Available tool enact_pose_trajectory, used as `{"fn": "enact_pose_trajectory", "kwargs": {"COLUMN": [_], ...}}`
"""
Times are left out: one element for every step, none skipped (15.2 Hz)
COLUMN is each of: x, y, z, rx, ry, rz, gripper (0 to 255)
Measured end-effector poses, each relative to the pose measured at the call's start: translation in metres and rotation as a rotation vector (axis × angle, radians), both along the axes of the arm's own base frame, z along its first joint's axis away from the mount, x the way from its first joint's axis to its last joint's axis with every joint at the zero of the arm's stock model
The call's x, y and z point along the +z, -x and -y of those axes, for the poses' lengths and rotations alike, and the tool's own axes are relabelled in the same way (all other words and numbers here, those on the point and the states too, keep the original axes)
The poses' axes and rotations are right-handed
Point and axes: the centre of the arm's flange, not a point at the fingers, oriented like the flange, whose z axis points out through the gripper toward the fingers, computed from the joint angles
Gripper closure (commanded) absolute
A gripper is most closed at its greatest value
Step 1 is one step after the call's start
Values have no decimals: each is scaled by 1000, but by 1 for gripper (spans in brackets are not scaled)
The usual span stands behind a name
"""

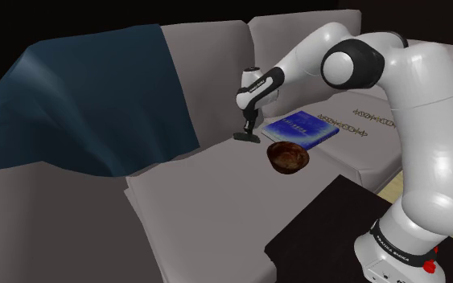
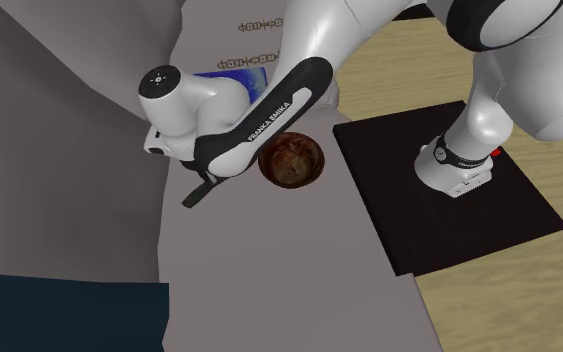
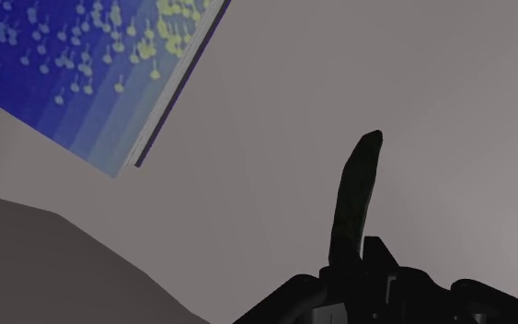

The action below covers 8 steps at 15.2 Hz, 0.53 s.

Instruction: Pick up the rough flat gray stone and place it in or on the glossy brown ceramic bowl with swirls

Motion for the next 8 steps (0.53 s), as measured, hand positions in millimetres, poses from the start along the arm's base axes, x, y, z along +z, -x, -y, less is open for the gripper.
{"fn": "enact_pose_trajectory", "kwargs": {"x": [5,10,16,22,26,31,38,44], "y": [-1,1,0,0,0,-1,1,1], "z": [-1,-1,0,0,-1,0,0,-1], "rx": [0,0,0,0,0,0,0,0], "ry": [0,0,0,0,0,0,0,0], "rz": [0,0,0,0,0,0,0,0], "gripper": [255,255,255,255,255,255,255,255]}}
